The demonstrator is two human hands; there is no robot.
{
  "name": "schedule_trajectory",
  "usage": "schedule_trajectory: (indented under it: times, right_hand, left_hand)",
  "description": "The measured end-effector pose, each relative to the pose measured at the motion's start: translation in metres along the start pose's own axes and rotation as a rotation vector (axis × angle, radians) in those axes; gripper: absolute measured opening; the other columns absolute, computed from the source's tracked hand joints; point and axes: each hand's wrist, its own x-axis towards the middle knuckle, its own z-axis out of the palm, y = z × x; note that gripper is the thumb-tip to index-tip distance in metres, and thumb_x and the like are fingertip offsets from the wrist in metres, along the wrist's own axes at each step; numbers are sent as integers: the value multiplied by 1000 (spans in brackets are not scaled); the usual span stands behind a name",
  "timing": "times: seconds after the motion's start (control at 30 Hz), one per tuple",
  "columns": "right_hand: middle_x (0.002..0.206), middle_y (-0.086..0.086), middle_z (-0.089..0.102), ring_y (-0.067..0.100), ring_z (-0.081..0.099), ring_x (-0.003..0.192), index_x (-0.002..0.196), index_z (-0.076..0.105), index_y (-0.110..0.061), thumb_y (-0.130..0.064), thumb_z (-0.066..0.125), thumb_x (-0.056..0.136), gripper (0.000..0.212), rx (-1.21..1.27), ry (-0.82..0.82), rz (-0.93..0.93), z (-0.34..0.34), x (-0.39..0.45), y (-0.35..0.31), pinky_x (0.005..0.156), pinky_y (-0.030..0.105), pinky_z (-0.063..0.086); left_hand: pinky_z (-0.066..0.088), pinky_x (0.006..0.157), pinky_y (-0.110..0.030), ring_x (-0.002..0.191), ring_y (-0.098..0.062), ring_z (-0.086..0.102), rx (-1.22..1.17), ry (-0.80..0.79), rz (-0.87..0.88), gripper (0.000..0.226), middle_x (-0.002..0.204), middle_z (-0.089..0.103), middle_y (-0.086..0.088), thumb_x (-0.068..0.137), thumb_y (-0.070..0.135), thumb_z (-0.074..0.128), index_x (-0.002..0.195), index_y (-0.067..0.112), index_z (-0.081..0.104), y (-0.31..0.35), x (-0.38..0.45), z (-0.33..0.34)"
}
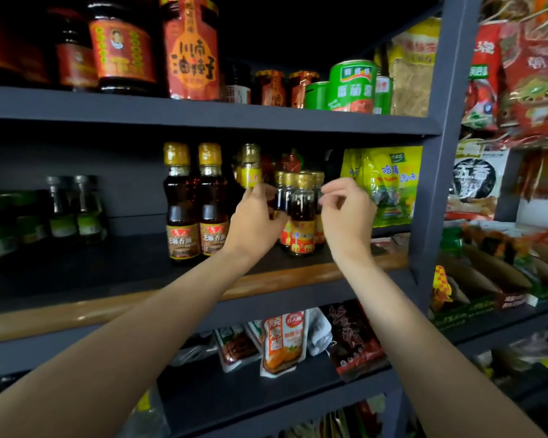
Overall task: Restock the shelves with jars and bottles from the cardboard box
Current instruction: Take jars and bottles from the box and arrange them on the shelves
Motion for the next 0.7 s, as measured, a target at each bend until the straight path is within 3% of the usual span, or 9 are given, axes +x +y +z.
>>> schedule_trajectory:
  times: [0.13,0.23,0.37,0.53,0.7]
  right_hand:
    - [75,-1,63,16,61,70,82,63,-6,-5,45,82,18,259,46,-235,31,-46,-53,65,22,45]
    - [77,0,61,13,59,72,84,61,-2,-6,41,81,21,431,-32,-335,65,-85,-106,66,18,44]
    - [83,12,61,15,57,78,87,60,6,8,43,79,18,683,-181,-491,122,-173,-206,72,19,44]
    - [85,16,57,11,49,77,87,58,6,15,44,73,22,1002,-478,-576,177,-336,-359,71,15,39]
    - [95,16,57,25,56,79,93,58,1,2,42,77,23,1053,-958,-694,212,-540,-494,69,30,45]
  left_hand:
    - [42,80,-19,93,-11,53,-103,246,165,27,110,54,-4,84,3,53,110,7,50,-4,-32,-47]
    - [44,84,-28,95,-14,51,-61,389,254,28,102,49,0,81,0,50,108,5,50,-34,-71,-108]
    - [45,85,-32,96,-23,52,122,530,223,29,102,51,-12,78,-5,46,106,0,49,-90,-147,-218]
    - [43,82,-29,92,-25,54,366,728,-35,29,99,55,-15,78,-11,53,104,3,50,-159,-288,-382]
    - [46,78,-45,84,-26,56,585,896,-536,22,93,58,-8,78,6,47,99,4,53,-241,-485,-536]
